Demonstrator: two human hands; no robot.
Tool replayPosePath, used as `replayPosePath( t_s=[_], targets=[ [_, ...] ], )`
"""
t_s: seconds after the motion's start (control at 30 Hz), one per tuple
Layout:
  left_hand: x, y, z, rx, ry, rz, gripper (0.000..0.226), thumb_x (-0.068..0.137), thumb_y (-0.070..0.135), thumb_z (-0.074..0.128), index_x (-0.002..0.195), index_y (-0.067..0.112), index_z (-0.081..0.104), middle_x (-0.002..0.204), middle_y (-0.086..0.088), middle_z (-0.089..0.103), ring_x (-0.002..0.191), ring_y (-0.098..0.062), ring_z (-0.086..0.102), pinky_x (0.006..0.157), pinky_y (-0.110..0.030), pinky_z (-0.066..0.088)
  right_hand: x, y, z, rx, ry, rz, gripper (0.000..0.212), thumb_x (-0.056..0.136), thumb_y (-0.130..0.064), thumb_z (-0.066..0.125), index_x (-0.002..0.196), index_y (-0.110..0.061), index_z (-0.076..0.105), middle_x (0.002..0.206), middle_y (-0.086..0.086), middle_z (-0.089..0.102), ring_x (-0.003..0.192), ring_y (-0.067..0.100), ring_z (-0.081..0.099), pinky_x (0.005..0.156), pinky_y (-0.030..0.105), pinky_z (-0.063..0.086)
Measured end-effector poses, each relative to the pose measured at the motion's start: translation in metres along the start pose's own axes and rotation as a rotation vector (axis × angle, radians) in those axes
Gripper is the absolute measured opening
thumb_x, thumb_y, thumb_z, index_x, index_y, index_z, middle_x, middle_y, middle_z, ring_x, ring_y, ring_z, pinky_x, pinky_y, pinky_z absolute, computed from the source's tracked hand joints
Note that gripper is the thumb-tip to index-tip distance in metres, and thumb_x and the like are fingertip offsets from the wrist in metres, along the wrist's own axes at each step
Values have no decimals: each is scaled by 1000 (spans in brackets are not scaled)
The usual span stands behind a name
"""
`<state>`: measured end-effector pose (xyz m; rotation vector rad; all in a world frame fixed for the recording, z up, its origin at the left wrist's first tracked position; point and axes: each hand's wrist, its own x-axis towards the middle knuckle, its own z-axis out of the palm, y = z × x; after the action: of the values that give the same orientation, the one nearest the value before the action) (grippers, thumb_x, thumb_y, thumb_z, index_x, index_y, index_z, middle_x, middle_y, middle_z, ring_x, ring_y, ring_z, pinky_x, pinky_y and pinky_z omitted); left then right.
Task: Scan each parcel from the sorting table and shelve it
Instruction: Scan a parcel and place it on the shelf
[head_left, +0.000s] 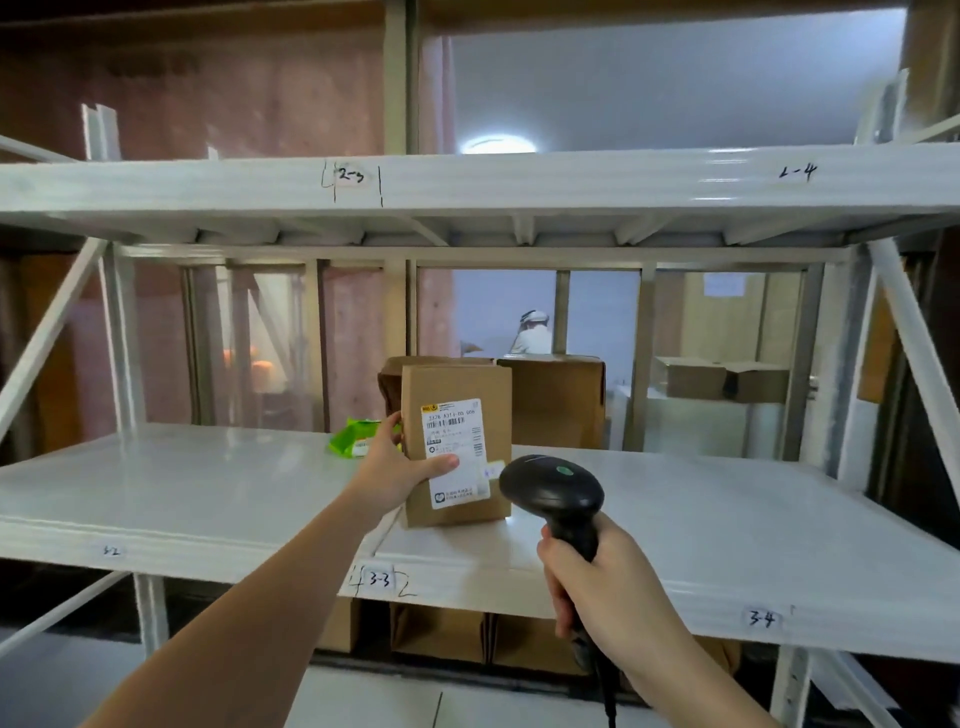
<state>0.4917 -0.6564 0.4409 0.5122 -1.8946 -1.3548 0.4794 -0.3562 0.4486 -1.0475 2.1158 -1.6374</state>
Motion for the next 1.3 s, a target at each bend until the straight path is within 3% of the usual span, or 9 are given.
replayPosePath(
  t_s=[0.13,0.3,0.5,0.67,1.07,1.13,1.3],
  targets=[
    [42,-20,-4,16,-73,-15,114,68,18,96,158,22,27,117,14,66,116,-16,66,102,-45,56,27,-2,20,-4,56,17,7,98,-18,54,92,-17,58,58,4,55,48,17,55,56,28,54],
    [94,-35,-15,68,-156,-33,121,64,18,98,158,20,21,123,10,63,125,-20,60,108,-48,51,56,-4,50,0,114,40,8,98,-18,55,92,-14,58,55,3,56,48,18,55,60,32,58],
    [140,-51,-21,63,-233,-32,125,63,17,99,158,18,18,134,2,62,128,-23,59,108,-50,51,74,-5,77,7,143,88,5,99,-16,55,97,-15,59,55,1,55,46,15,54,57,26,56],
    [166,-59,-21,50,-274,-30,126,60,18,101,158,17,21,137,0,63,124,-22,61,105,-46,53,82,-3,85,-21,189,104,5,98,-15,54,99,-15,59,54,2,55,48,18,55,59,32,56],
    [218,-87,-29,78,-315,-8,154,24,54,106,153,24,29,129,8,67,120,-19,65,104,-53,54,90,-4,93,-16,252,140,5,98,-14,54,98,-15,59,52,2,55,48,19,54,52,24,52],
    [215,-82,-29,72,-312,-14,156,23,54,105,154,23,27,130,7,66,121,-20,64,105,-53,53,90,-4,93,-19,260,135,5,97,-14,53,97,-14,59,52,2,54,49,20,53,50,23,51],
    [203,-64,-27,99,-311,-21,136,41,34,105,153,21,29,133,2,65,124,-24,62,108,-53,51,88,-3,91,-26,279,122,4,96,-13,53,95,-11,57,53,4,54,48,21,52,49,21,50]
  ],
)
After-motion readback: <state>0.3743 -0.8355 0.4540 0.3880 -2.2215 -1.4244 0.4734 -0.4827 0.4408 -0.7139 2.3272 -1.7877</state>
